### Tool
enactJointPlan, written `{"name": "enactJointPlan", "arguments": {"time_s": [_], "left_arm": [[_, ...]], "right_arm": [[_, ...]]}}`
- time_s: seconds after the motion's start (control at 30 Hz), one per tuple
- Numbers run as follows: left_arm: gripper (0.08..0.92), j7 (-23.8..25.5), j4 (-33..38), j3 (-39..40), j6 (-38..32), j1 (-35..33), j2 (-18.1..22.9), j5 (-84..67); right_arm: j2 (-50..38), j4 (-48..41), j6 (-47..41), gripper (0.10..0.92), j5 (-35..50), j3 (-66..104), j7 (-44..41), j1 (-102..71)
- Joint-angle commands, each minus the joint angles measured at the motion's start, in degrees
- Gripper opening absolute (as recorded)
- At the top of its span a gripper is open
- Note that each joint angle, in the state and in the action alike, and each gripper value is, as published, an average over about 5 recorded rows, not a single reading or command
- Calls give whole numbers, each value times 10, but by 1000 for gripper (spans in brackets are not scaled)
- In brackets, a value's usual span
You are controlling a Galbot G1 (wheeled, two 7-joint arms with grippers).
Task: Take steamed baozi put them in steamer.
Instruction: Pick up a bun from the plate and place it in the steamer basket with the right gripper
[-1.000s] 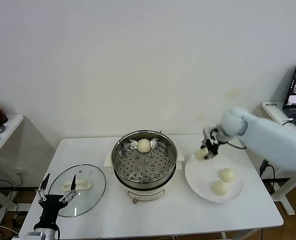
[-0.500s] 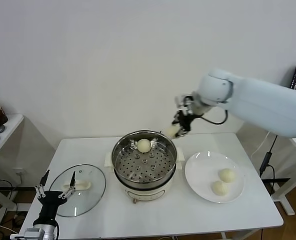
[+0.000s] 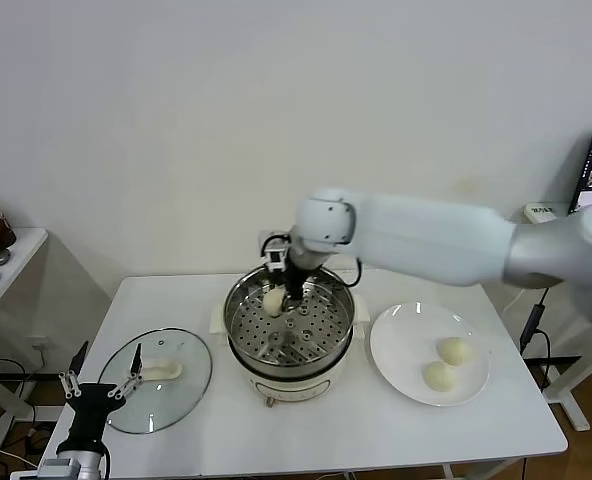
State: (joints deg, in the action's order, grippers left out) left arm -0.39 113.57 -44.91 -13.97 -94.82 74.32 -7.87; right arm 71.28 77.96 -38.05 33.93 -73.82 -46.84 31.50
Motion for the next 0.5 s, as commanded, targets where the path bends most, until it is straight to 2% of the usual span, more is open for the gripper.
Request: {"name": "enactJointPlan", "arguments": {"time_s": [0.03,0.5], "left_arm": [[823,0,3,-2,0,0,1,0],[823,0,1,1,-1,3,2,2]], "right_arm": [[94,-98,-35,475,-8,7,34,-78],[105,-132,-28,477,-16,23,37,-94]]}}
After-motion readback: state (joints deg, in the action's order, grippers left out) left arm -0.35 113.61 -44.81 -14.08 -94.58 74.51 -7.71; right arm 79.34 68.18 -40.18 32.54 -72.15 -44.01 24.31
